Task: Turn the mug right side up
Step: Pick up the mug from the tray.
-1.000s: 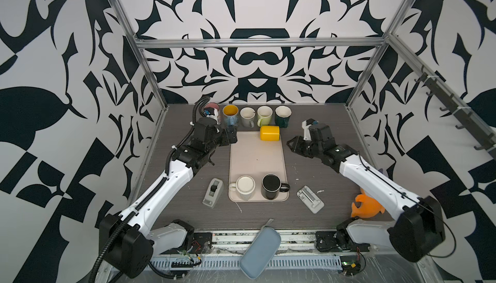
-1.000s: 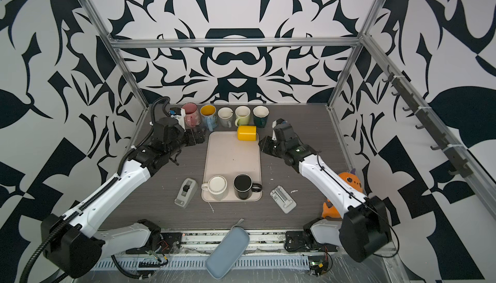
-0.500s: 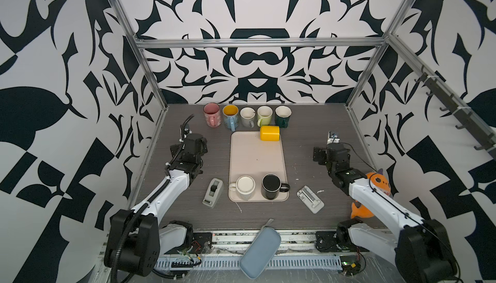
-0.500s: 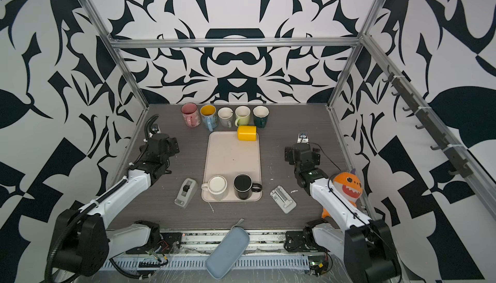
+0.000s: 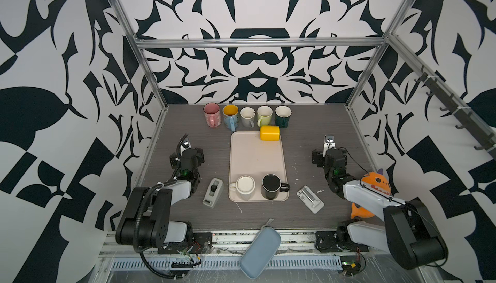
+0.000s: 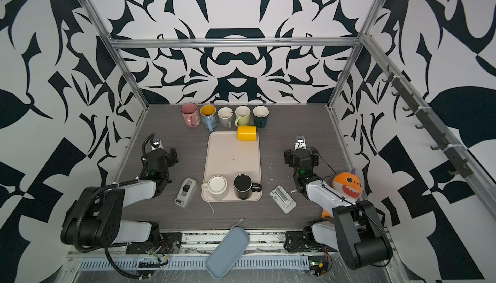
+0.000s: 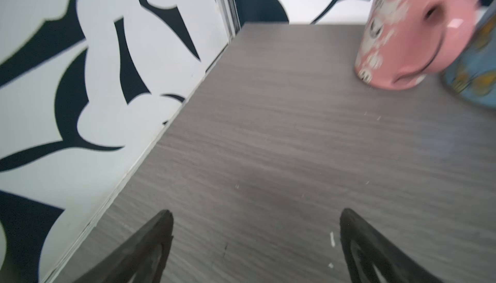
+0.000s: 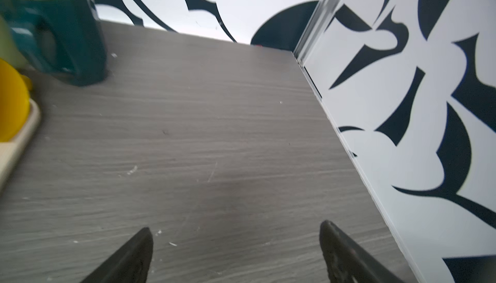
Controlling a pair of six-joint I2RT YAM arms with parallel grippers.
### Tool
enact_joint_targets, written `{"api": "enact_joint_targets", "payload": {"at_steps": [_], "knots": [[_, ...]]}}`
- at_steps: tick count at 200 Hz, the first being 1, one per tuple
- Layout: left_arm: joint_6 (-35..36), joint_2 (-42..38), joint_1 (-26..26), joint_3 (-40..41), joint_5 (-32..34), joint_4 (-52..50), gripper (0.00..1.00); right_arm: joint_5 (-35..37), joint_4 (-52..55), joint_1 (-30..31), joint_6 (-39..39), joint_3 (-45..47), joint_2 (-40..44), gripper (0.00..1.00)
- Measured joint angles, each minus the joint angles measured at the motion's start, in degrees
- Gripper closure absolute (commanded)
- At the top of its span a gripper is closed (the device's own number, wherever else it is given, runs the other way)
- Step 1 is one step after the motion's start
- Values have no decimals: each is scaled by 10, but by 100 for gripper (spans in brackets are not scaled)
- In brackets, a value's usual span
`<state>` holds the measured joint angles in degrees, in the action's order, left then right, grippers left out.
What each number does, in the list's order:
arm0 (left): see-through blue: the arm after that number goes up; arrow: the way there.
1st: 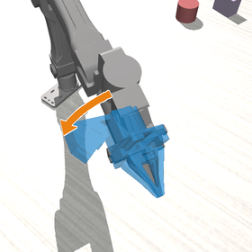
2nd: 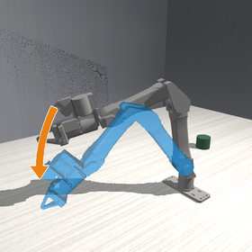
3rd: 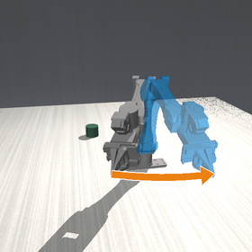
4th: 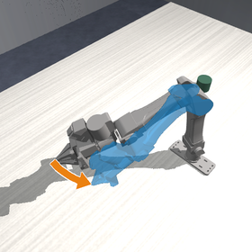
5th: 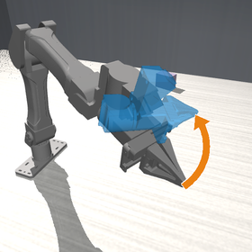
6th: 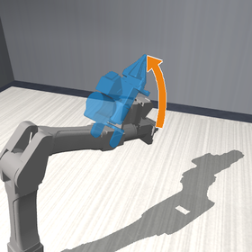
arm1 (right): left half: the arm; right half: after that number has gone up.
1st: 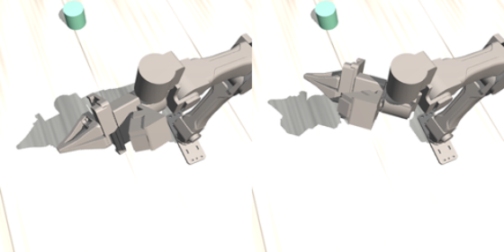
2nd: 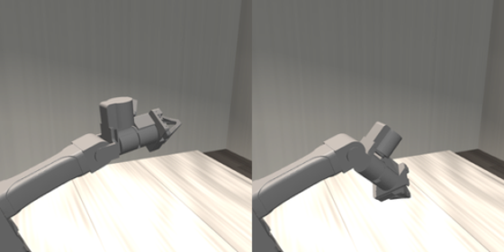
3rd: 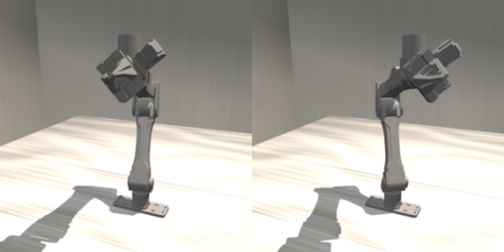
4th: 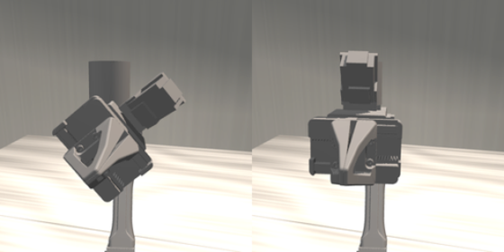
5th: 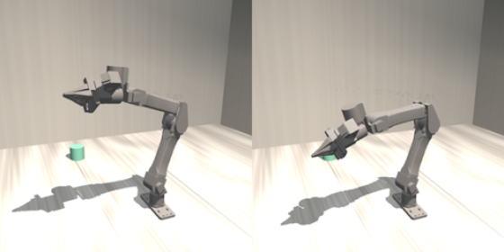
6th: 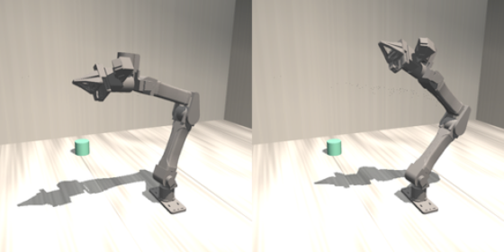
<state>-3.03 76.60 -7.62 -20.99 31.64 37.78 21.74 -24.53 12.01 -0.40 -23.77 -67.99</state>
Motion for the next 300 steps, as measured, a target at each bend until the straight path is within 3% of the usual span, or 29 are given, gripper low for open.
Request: {"api": "enact_joint_targets", "payload": {"at_steps": [31,54,89,141,180,231,300], "knots": [[6,-97,0,-5,-25,-12,0,-50,54,0,27,-62,42,4],[17,-120,0,1,-35,5,0,-75,55,0,37,-70,60,3],[-3,-163,0,10,-64,-55,0,-191,84,-3,87,-75,52,7],[-67,-257,0,-71,-184,-195,0,-457,125,-3,171,-273,-171,17],[-97,-269,0,-108,-244,-260,0,-581,113,-3,237,-347,-288,17],[-120,-275,0,-109,-280,-308,0,-654,112,-3,276,-398,-370,19],[-132,-274,0,-129,-296,-336,0,-662,132,-3,272,-436,-433,22]]}}
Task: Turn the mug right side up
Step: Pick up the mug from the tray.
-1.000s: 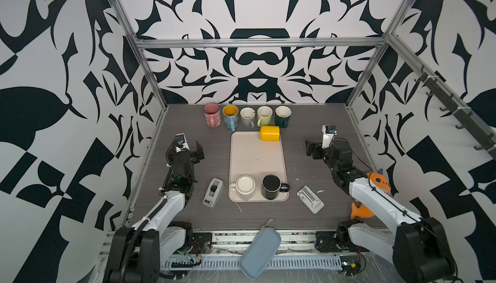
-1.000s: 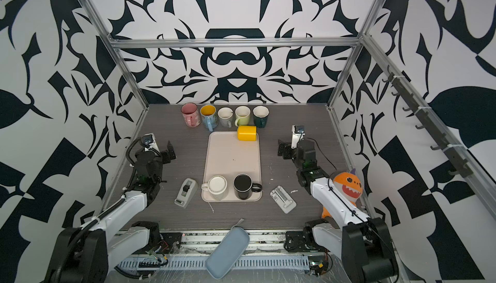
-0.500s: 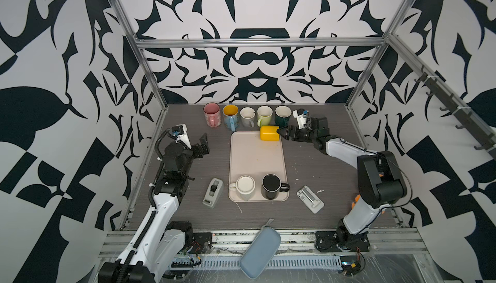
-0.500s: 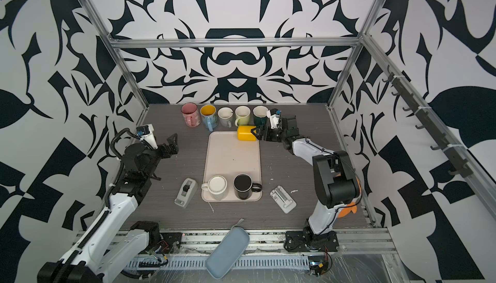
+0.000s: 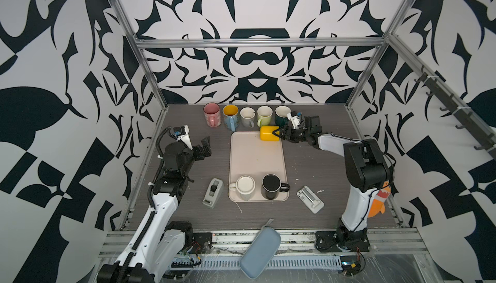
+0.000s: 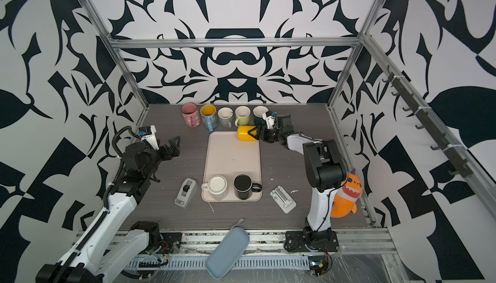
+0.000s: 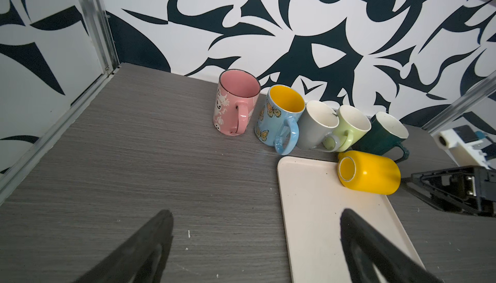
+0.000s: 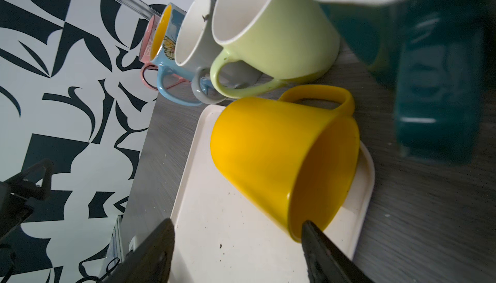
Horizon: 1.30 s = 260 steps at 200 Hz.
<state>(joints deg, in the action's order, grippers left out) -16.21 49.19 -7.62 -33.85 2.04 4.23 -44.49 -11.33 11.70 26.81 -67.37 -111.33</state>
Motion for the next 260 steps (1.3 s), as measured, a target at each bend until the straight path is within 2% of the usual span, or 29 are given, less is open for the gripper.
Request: {"api": "enact_joint_targets", "payload": {"at_steps": [56,102,125,182,194,228,260], "knots": [[-5,8,0,-2,-5,0,0,-4,3,1,1,-42,-41,25],[-5,11,0,-3,-7,-3,0,-14,-2,17,11,-72,-86,37],[-5,11,0,-3,-6,-7,0,-20,-3,29,14,-86,-99,49],[-5,0,0,-3,-6,-16,0,-47,-12,40,29,-98,-107,88],[-5,-1,0,-3,-6,-17,0,-52,-17,43,30,-103,-107,100],[-5,-1,0,-3,-6,-20,1,-44,-5,49,25,-116,-104,100],[-5,-3,0,-3,-6,-19,0,-5,137,59,-30,-160,-77,100]]}}
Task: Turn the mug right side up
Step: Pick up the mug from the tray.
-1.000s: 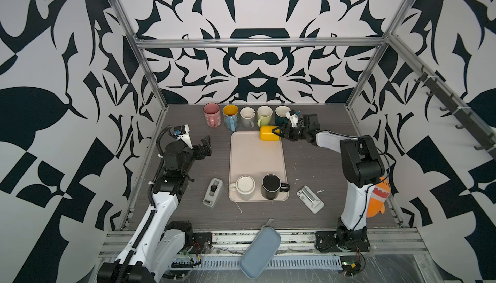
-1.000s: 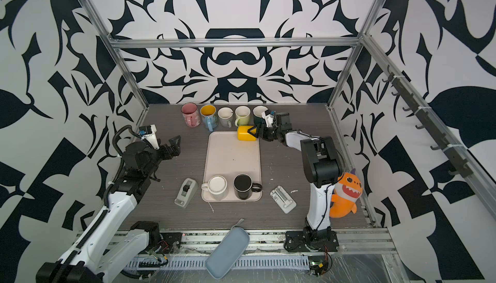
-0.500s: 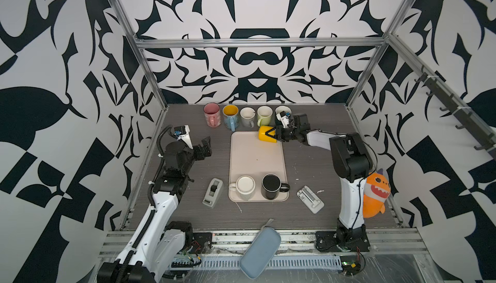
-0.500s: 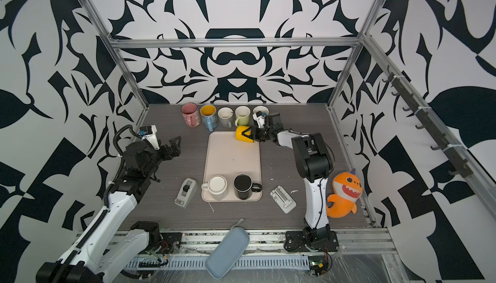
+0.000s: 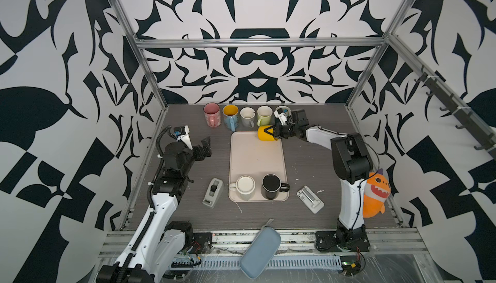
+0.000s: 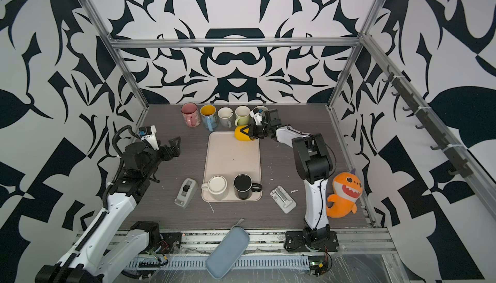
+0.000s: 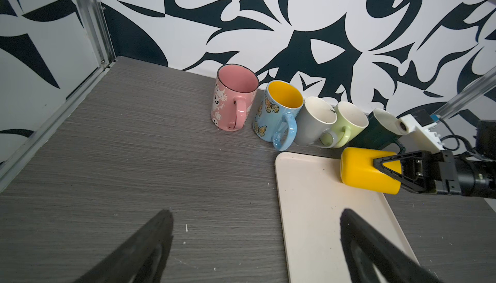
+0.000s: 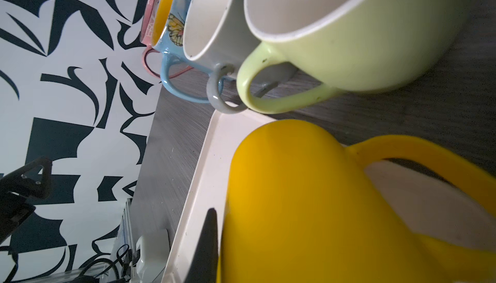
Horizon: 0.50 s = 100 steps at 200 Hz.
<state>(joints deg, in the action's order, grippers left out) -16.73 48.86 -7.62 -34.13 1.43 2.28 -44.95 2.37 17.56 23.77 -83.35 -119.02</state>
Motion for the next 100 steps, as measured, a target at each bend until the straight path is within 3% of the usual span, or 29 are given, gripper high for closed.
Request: {"api": "enact_joint_targets", "payload": {"at_steps": [45,100], "knots": [[-2,-8,0,6,-4,5,0,88,308,30,-89,-139,49,100],[-2,1,0,11,-16,4,0,228,565,18,-144,-253,69,100]]}}
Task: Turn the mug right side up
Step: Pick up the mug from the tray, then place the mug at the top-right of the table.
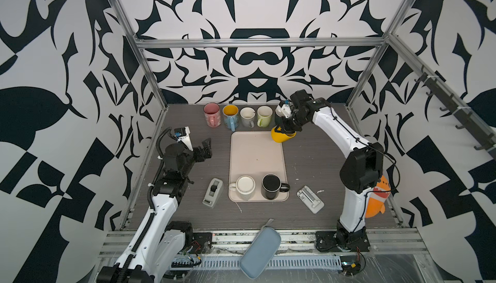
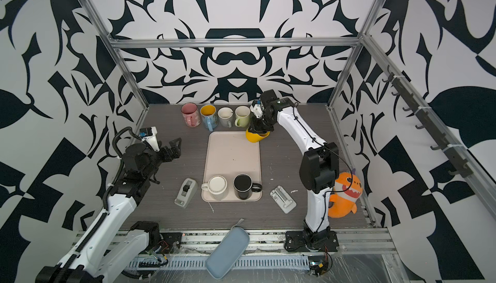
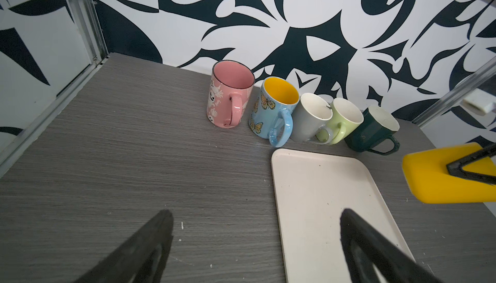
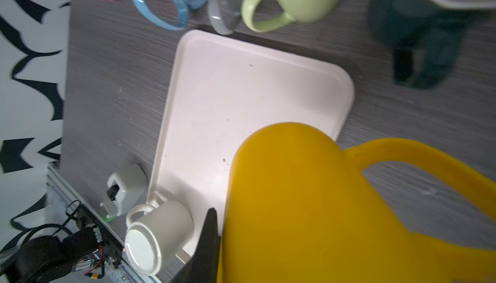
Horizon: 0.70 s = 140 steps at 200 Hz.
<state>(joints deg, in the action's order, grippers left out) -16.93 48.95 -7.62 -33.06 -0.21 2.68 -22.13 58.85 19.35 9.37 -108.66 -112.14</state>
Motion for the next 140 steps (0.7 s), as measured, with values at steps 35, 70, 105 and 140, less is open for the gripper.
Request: {"api": "enact_joint_targets", "payload": {"at_steps": [35,70,105,140], "knots": [[1,22,0,0,-11,-4,1,61,85,-45,-14,-11,-24,100],[2,40,0,0,-16,-4,0,100,118,-83,-21,-57,-88,100],[3,51,0,-7,-23,-9,0,124,124,-100,-22,-154,-169,100],[5,51,0,-11,-24,-13,1,138,143,-110,-22,-285,-257,100]]}}
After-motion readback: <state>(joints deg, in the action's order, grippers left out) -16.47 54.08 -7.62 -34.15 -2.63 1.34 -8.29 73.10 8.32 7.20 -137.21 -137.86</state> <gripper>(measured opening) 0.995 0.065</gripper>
